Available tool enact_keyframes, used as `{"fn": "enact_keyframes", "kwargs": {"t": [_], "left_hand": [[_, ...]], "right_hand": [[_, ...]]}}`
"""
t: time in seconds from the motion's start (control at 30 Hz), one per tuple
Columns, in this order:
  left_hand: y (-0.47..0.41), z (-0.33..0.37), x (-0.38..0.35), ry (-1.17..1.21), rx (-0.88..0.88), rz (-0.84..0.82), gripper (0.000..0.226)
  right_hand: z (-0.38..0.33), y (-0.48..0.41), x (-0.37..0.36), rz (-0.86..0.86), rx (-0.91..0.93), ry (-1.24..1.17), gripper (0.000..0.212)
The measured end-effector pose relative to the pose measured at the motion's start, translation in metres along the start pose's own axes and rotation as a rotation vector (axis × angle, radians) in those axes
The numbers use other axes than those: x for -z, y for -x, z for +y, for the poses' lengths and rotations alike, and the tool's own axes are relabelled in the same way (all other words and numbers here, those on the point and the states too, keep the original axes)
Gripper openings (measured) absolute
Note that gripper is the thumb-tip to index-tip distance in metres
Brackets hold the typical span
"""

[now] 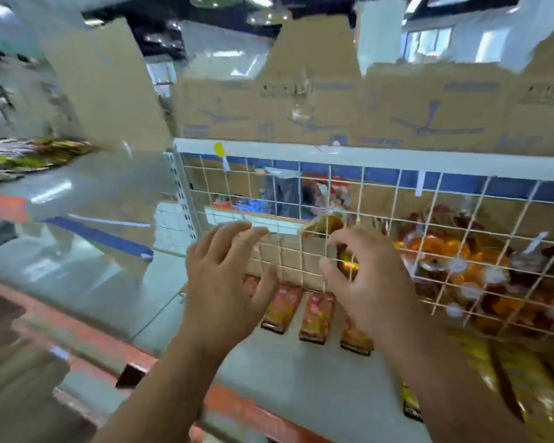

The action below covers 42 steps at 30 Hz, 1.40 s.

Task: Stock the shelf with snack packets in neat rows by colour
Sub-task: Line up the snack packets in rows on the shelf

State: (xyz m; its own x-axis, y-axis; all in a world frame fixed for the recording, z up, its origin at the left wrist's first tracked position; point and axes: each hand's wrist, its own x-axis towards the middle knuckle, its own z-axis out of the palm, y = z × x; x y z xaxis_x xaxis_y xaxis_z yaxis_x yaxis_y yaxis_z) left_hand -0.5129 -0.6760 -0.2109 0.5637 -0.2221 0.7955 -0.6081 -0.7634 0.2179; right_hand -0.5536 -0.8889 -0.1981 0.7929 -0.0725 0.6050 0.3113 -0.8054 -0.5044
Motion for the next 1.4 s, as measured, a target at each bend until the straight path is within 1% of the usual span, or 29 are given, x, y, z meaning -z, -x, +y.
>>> {"fn": "enact_keyframes", "kwargs": {"t": [0.17,0.27,0.37,0.47,0.57,0.7,0.93,1.07,1.17,1.33,1.4], "left_hand": [[-0.016,-0.081,0.113,-0.124,0.009,0.096,0.047],[-0.023,-0.130,0.179,-0.176,0.019,0.111,0.049],[-0.031,-0.176,0.238,-0.236,0.060,0.053,0.053],[-0.040,-0.224,0.284,-0.253,0.150,-0.021,0.056],[-0.049,-0.269,0.314,-0.269,0.266,-0.074,0.049],[-0.069,-0.317,0.327,-0.271,0.358,-0.155,0.043],[-0.118,-0.386,0.304,-0.342,0.447,-0.336,0.038],[-0.151,-0.420,0.283,-0.414,0.470,-0.505,0.044],[-0.172,-0.441,0.275,-0.427,0.493,-0.657,0.041],[-0.198,-0.466,0.269,-0.334,0.477,-0.877,0.056],[-0.207,-0.476,0.266,-0.349,0.426,-0.990,0.062]], "right_hand": [[-0.116,-0.035,-0.046,-0.009,0.164,-0.053,0.028],[-0.183,-0.055,-0.076,-0.049,0.250,-0.065,0.027],[-0.240,-0.076,-0.102,-0.061,0.318,-0.093,0.027],[-0.283,-0.101,-0.123,-0.099,0.357,-0.075,0.022],[-0.311,-0.129,-0.146,-0.139,0.391,-0.045,0.021],[-0.332,-0.169,-0.175,-0.182,0.417,-0.011,0.017],[-0.349,-0.256,-0.249,-0.210,0.443,-0.007,0.013],[-0.349,-0.303,-0.298,-0.277,0.462,0.014,0.015],[-0.351,-0.328,-0.319,-0.356,0.476,0.102,0.012],[-0.365,-0.362,-0.336,-0.502,0.496,0.200,0.011],[-0.375,-0.374,-0.340,-0.570,0.482,0.236,0.010]]}}
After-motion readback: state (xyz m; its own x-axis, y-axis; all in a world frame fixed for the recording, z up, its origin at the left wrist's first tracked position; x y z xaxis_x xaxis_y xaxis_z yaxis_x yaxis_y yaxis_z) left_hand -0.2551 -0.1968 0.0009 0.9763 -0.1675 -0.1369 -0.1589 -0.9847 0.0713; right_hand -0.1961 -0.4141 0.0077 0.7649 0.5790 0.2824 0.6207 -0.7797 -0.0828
